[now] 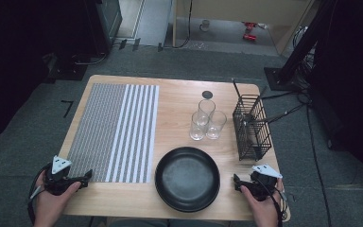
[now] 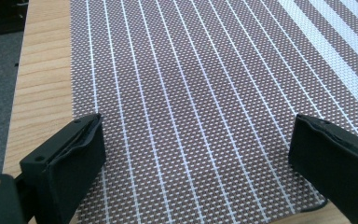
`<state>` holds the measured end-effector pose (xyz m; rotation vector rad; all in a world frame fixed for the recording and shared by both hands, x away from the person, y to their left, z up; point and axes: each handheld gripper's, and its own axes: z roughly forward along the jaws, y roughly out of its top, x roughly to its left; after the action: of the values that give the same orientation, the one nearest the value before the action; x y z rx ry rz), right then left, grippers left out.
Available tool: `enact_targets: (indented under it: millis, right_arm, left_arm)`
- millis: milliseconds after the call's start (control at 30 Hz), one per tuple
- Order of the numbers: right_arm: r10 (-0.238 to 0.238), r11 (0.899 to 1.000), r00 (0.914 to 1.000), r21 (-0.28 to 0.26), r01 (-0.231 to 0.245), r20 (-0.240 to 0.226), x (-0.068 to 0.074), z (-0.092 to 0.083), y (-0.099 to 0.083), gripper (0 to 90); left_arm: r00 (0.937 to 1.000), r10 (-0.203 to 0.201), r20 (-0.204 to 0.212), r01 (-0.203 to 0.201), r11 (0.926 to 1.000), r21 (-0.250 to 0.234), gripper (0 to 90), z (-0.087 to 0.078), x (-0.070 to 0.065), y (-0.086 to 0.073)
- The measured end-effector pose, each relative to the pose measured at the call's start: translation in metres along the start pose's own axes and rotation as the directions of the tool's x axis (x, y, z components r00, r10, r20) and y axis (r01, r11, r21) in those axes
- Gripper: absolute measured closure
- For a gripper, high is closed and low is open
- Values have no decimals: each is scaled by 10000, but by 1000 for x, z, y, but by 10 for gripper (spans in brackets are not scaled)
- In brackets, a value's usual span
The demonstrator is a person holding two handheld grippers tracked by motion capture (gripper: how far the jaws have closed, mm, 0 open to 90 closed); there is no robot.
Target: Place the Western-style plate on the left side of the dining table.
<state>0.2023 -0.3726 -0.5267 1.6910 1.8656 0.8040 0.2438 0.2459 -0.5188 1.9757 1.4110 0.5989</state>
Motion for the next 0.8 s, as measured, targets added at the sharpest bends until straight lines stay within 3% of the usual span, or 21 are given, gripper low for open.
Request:
enact_targets:
  millis: [200, 233, 333, 433, 800]
  right_arm:
    - [223, 9997, 9997, -49, -223, 48, 1, 0, 0, 0]
    - [526, 9985, 9986, -161, -527, -48, 1, -3, -1, 26]
    - [730, 9959, 9972, -537, -722, 133, 0, -9, -1, 84]
    - [785, 9942, 9968, -749, -772, 138, 2, -15, 0, 85]
    - [872, 9897, 9961, -1133, -879, -114, 15, -37, 12, 92]
  left_arm:
    - [10000, -37, -61, 38, 10000, 12, 39, 0, 0, 0]
    - [9999, -47, -126, 47, 10000, 14, 39, -1, 0, 0]
    - [9997, -152, -193, 150, 9999, -85, 40, -3, 1, 0]
    - [9992, -391, -32, 391, 9990, -210, 40, -5, 1, 1]
    - [9982, -468, 362, 497, 9951, -853, 40, -18, -17, 13]
